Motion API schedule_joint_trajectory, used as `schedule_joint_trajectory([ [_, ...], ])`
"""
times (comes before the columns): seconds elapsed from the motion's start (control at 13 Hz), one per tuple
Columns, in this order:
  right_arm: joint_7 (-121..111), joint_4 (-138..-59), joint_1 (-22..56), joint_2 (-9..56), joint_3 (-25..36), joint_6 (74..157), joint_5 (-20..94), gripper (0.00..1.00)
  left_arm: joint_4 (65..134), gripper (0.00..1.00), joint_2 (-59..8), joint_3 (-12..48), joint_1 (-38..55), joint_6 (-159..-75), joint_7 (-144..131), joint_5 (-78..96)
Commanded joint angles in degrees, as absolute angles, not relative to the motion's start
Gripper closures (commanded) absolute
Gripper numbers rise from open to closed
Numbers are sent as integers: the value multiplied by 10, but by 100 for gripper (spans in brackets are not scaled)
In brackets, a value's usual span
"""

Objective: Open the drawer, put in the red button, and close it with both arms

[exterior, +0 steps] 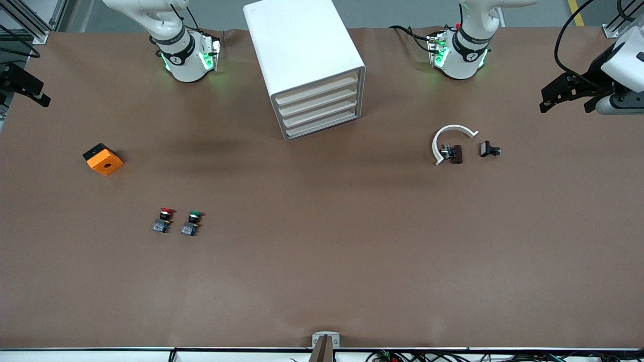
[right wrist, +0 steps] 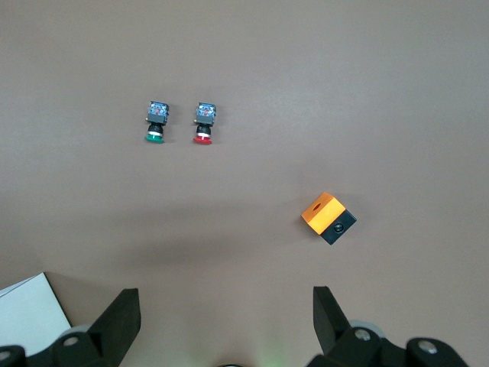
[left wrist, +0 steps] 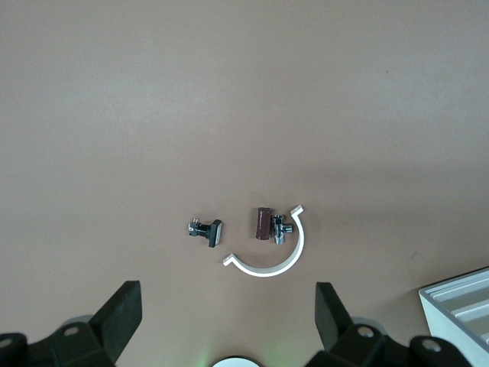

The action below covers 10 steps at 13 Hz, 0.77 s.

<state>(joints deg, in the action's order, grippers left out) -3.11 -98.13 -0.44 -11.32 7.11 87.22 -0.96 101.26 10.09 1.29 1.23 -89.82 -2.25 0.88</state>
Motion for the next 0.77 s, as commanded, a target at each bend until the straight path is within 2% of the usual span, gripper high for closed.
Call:
schedule_joint_trajectory([
  [0.0,-37,-991,-4,-125,71,873,-2,0,998,0,92,16,8,-888,-7,4],
  [0.46,-34,-971,-6,-116,71,872,-6,0,1005,0,89,16,10,-873,-18,4],
  [0.69,-34,-965,-11,-104,72,868,-6,0,1033,0,80,17,12,-879,-18,7],
])
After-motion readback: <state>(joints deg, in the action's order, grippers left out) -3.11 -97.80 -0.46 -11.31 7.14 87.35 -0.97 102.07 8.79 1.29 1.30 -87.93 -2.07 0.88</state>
